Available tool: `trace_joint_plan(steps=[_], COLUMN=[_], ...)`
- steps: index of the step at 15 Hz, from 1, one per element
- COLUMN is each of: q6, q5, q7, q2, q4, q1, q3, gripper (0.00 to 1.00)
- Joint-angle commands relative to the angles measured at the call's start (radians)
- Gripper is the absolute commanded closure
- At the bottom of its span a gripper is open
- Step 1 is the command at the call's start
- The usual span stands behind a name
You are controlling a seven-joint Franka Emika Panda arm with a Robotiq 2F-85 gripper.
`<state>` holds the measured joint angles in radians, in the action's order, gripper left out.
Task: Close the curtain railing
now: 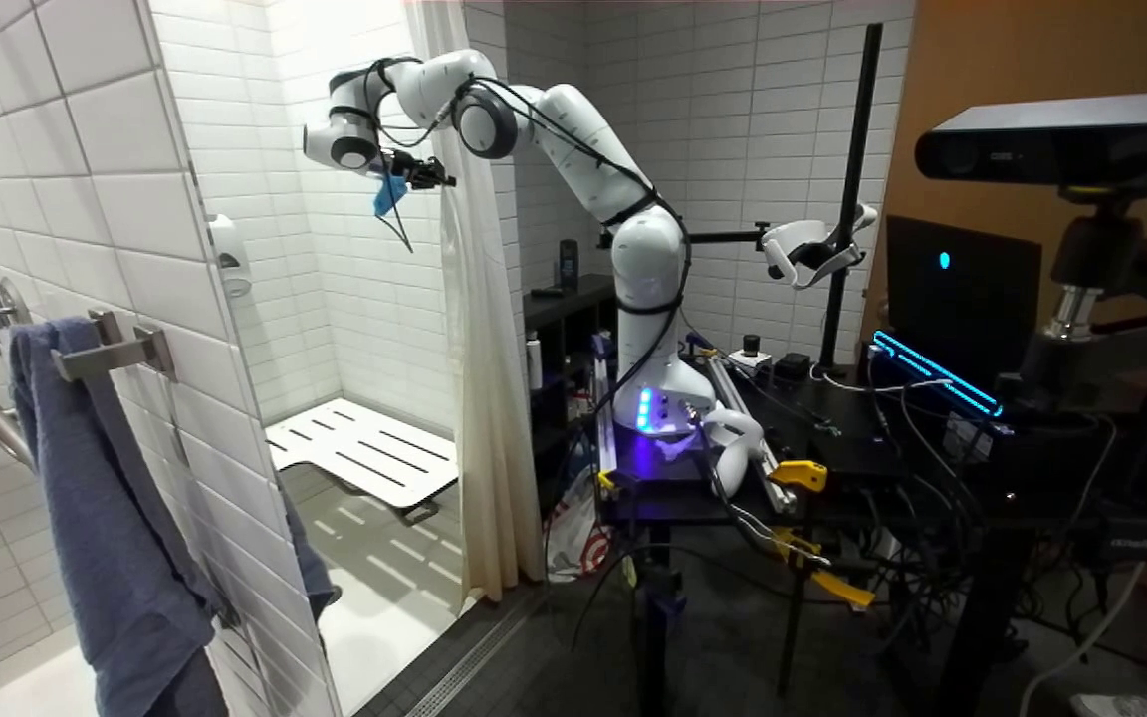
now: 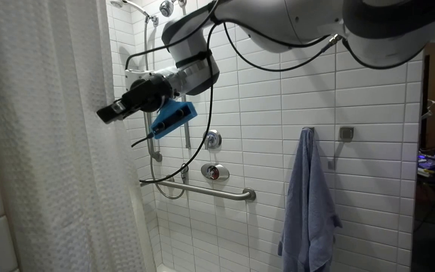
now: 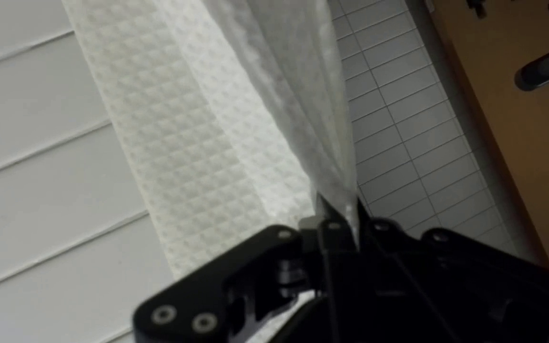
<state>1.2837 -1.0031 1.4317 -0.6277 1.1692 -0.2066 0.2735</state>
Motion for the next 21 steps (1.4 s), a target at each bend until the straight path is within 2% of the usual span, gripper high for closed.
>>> trace_joint_plan(steps=[1,11,21], q6=[-0.005,-0.029,-0.046], q5=[0.084,0.341,0.558], q7=[-0.056,-0.323,-0.505], q2=[-0.030,-0.104,-0.153], q4=[-0.077,-0.287,-0.480], q1=[-0.035,-0.075,-0.134], q3=[-0.029,-0.034,-0.103], gripper=[0.99,0.99,0.99])
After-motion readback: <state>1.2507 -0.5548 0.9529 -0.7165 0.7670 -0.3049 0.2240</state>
